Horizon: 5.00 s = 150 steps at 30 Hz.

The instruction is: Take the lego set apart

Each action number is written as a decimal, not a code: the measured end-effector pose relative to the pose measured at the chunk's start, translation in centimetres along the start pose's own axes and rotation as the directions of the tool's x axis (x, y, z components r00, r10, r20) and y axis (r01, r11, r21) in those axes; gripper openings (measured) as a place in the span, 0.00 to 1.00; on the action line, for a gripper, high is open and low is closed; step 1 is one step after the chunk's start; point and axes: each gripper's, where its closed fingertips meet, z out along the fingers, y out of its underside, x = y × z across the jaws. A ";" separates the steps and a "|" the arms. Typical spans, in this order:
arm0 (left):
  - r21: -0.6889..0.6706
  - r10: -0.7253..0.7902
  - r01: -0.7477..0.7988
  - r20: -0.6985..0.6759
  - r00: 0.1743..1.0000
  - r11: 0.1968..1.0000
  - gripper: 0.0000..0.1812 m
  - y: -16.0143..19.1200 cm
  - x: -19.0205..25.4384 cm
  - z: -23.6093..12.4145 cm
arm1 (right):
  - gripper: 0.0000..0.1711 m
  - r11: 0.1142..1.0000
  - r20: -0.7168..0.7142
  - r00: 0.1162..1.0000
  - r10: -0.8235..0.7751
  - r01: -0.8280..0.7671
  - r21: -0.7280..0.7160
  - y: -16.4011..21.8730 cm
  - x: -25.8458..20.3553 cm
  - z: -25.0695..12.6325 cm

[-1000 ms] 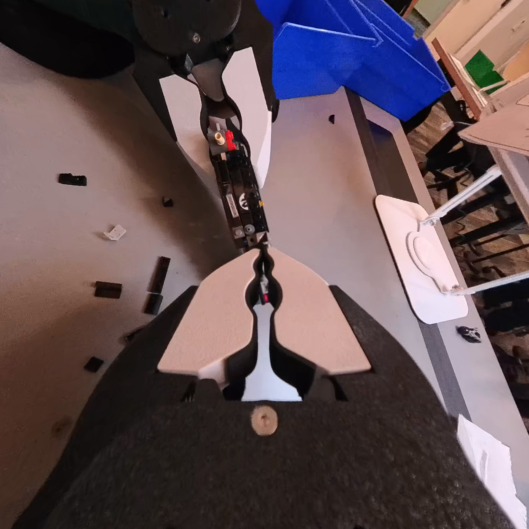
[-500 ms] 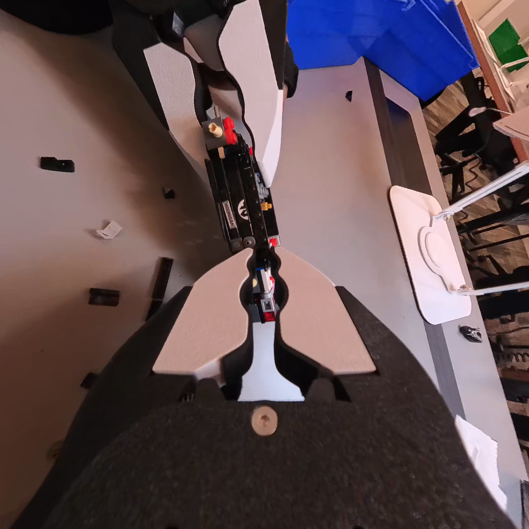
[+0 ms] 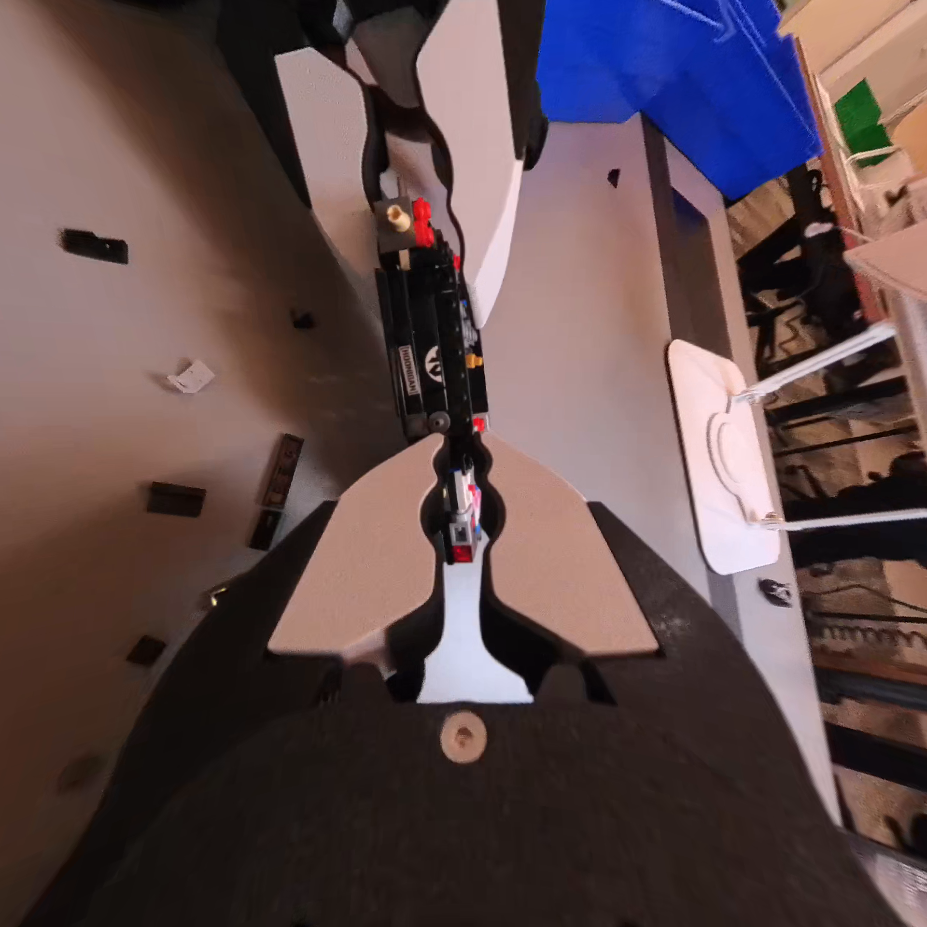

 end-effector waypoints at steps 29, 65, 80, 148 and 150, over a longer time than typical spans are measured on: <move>-0.042 0.024 -0.025 -0.027 0.999 0.999 0.16 0.0 0.4 -0.1 | 0.05 0.969 0.182 0.954 0.239 -0.248 0.026 -0.1 -1.1 -0.4; -0.053 -0.051 0.047 -0.067 0.996 0.997 0.16 0.7 0.8 0.0 | 0.05 0.978 0.315 0.926 0.207 -0.203 -0.045 0.9 -4.2 -2.0; -0.062 -0.174 0.169 -0.103 0.979 0.984 0.16 0.7 1.1 0.1 | 0.21 0.998 0.088 0.994 0.070 -0.069 -0.013 -0.9 -1.8 -0.9; -0.184 -0.556 0.528 -0.184 0.810 0.829 0.16 0.7 2.0 1.0 | 0.12 0.975 0.021 0.979 0.201 -0.202 0.089 -4.2 -0.4 0.4; -0.185 -0.541 0.513 -0.172 0.823 0.839 0.16 0.6 1.9 1.1 | 0.09 0.977 0.030 0.980 0.196 -0.198 0.084 -4.6 -0.6 0.8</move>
